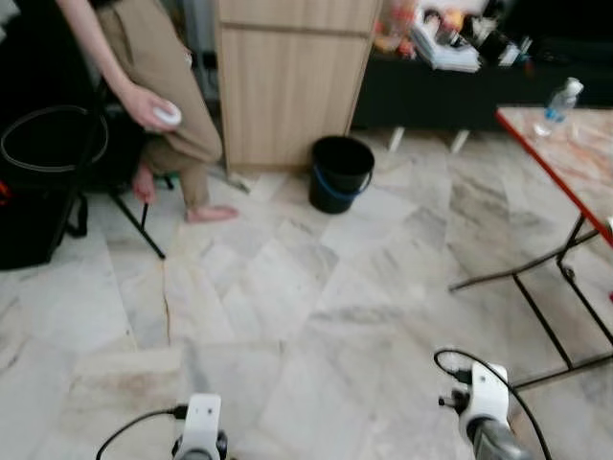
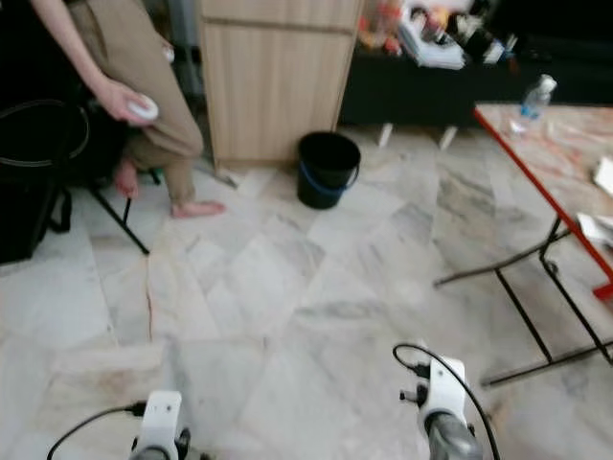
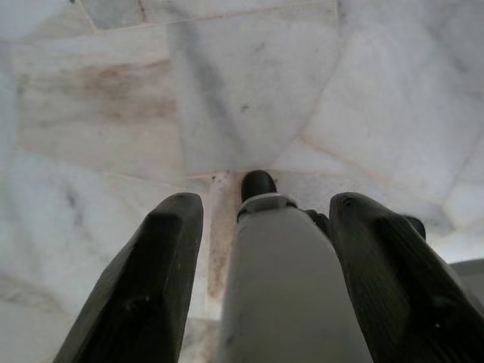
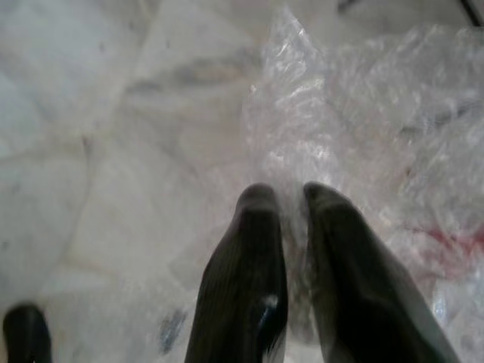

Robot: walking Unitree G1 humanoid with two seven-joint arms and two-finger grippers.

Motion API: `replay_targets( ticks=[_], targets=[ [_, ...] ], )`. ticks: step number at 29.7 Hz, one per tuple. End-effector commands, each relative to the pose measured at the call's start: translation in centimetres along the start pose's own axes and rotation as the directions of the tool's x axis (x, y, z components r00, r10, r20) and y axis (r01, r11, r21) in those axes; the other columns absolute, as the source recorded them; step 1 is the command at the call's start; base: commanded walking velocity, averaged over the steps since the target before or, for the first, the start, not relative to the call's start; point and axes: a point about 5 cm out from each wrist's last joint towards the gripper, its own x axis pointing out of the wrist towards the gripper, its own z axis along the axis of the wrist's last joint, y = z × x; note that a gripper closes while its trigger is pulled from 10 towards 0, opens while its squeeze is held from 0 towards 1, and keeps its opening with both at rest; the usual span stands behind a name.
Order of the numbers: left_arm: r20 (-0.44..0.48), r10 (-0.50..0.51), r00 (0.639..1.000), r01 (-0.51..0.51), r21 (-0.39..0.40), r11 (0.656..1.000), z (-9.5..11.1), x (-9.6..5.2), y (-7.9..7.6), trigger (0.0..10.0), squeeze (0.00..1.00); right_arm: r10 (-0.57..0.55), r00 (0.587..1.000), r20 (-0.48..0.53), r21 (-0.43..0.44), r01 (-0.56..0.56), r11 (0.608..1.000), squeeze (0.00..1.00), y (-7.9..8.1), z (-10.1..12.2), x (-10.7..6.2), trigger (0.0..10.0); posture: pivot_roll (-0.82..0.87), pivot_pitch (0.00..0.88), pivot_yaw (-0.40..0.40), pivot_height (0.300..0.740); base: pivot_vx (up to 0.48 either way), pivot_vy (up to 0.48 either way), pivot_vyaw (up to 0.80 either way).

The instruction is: Picking trash to rubbish bin

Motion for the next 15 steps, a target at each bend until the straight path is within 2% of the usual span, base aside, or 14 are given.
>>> replay_targets(
  ticks=[1,5,8,15],
  targets=[
    [-0.058,-0.005,0.998,0.006,0.006,1.000,-1.5,-0.3,0.0,10.0,0.00,-0.017,1.000,-0.007,-0.001,0.017,1.000,0.00,-0.6,-0.1,-0.1,10.0,-0.03,0.179,-0.184,0.740,0.480,0.000,0.00],
    [-0.058,-0.011,0.998,0.011,0.007,1.000,-1.6,-0.4,-0.2,10.0,0.00,0.001,1.000,0.014,0.005,-0.002,1.000,0.00,-0.4,0.4,0.0,10.0,-0.03,0.171,-0.184,0.740,0.414,0.000,0.00],
    [-0.055,-0.015,0.998,0.016,0.010,1.000,-1.6,-0.4,-0.3,10.0,0.00,0.045,0.996,0.071,0.017,-0.047,0.999,0.00,0.4,1.6,0.2,10.0,-0.04,0.171,-0.184,0.740,0.315,0.000,0.00],
    [0.018,-0.026,0.999,0.025,0.041,0.999,-0.1,-0.1,-0.5,10.0,0.00,0.085,0.982,0.169,0.034,-0.092,0.995,0.00,1.5,4.1,0.6,10.0,-0.04,0.179,-0.173,0.740,0.000,0.000,0.00]
  ],
)
